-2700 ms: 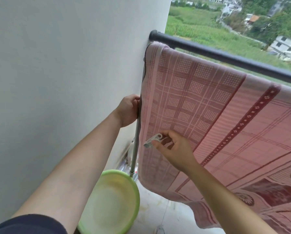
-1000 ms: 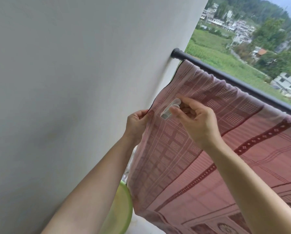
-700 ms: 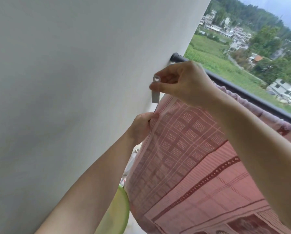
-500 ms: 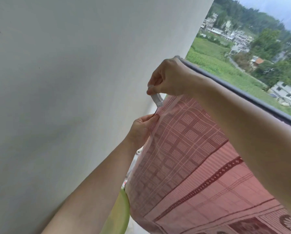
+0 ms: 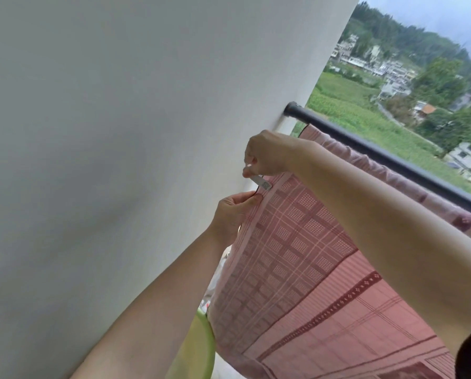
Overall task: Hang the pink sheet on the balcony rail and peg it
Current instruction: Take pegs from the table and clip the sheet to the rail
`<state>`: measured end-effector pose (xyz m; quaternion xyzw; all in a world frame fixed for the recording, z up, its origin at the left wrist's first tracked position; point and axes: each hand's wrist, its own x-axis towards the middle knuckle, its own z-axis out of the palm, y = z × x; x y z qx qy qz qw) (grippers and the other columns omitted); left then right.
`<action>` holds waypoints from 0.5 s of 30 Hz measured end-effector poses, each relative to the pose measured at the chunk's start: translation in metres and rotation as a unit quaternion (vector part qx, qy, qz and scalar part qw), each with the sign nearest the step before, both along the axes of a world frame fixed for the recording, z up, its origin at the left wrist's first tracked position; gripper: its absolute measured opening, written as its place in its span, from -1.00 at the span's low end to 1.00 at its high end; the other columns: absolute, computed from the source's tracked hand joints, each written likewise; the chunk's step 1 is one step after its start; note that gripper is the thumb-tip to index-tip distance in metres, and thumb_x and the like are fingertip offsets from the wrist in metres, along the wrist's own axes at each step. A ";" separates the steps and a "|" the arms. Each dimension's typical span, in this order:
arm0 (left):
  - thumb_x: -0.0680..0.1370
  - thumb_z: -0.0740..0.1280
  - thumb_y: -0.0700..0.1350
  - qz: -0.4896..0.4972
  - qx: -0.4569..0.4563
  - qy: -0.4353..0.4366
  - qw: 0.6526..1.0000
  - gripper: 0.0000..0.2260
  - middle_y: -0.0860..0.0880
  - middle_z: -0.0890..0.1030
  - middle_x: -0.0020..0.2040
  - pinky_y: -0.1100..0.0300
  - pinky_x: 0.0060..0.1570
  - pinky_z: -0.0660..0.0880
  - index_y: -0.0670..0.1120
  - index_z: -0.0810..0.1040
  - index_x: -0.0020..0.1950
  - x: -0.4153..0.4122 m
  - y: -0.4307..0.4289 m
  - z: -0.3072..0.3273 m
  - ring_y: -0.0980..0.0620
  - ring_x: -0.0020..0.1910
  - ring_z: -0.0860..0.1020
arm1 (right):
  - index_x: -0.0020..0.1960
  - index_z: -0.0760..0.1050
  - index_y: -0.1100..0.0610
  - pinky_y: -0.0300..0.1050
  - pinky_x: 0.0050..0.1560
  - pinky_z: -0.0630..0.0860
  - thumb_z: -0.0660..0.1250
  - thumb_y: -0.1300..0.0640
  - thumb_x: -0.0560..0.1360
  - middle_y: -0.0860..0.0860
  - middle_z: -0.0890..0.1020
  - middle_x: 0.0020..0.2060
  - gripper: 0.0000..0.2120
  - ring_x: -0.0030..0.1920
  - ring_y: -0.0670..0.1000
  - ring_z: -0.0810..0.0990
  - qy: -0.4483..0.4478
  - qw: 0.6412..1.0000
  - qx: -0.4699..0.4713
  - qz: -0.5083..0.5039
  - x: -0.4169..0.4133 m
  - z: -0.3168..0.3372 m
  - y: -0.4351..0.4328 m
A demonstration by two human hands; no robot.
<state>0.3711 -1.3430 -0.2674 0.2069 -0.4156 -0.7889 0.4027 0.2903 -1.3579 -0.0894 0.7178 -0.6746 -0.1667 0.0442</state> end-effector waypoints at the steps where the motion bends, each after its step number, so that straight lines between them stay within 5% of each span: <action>1: 0.54 0.41 -0.14 0.009 -0.009 -0.020 1.000 -0.73 -0.31 0.62 0.14 0.15 -0.10 0.61 -0.25 0.62 0.19 0.002 0.000 0.003 -0.14 -0.02 0.64 | 0.25 0.58 0.03 0.02 0.03 0.62 0.39 -0.17 0.49 -0.04 0.67 0.10 -0.58 0.04 0.05 0.65 0.006 1.000 -0.017 0.011 -0.001 0.000 0.003; 4: 0.53 0.42 -0.16 0.047 -0.043 -0.085 0.994 -0.74 -0.16 0.68 0.06 0.48 -0.30 0.49 -0.23 0.63 0.18 0.008 0.001 0.009 0.18 -0.16 0.66 | 0.43 0.42 -0.01 -0.06 -0.03 0.54 0.27 -0.17 0.58 -0.06 0.57 0.23 -0.52 0.16 0.04 0.58 -0.021 0.992 -0.103 0.073 -0.003 -0.005 0.025; 8: 0.53 0.43 -0.19 0.103 -0.078 -0.130 0.983 -0.83 -0.06 0.71 -0.05 0.42 -0.12 0.50 -0.19 0.67 0.10 0.017 0.003 0.000 0.19 -0.14 0.66 | 0.31 0.53 0.11 0.06 -0.12 0.59 0.22 0.11 0.62 0.05 0.60 0.16 -0.70 0.09 0.11 0.58 -0.121 0.915 -0.334 0.190 -0.020 -0.043 0.061; 10: 0.54 0.41 -0.16 0.130 -0.121 -0.185 0.967 -0.87 -0.02 0.71 -0.09 0.38 -0.09 0.51 -0.14 0.69 0.06 0.019 0.006 -0.013 0.18 -0.13 0.65 | 0.30 0.53 0.16 0.09 0.07 0.56 0.24 0.21 0.60 0.13 0.55 0.23 -0.71 0.19 0.14 0.55 -0.123 0.892 -0.402 0.167 -0.038 -0.082 0.085; 12: 0.55 0.39 -0.14 0.152 -0.160 -0.260 0.940 -0.89 -0.01 0.71 -0.11 0.29 -0.08 0.53 -0.09 0.69 0.01 0.018 0.011 -0.034 0.12 -0.12 0.64 | 0.34 0.50 0.18 0.13 0.34 0.40 0.25 0.25 0.59 0.18 0.48 0.33 -0.67 0.37 0.16 0.43 -0.096 0.898 -0.412 0.116 -0.053 -0.127 0.117; 15: 0.56 0.35 -0.11 0.113 -0.193 -0.353 0.909 -0.87 0.01 0.69 -0.09 0.11 0.01 0.57 -0.08 0.67 0.03 0.015 0.031 -0.074 0.03 -0.07 0.63 | 0.35 0.50 0.21 0.17 0.48 0.25 0.27 0.24 0.56 0.23 0.46 0.36 -0.64 0.46 0.21 0.33 -0.095 0.918 -0.385 0.020 -0.074 -0.201 0.172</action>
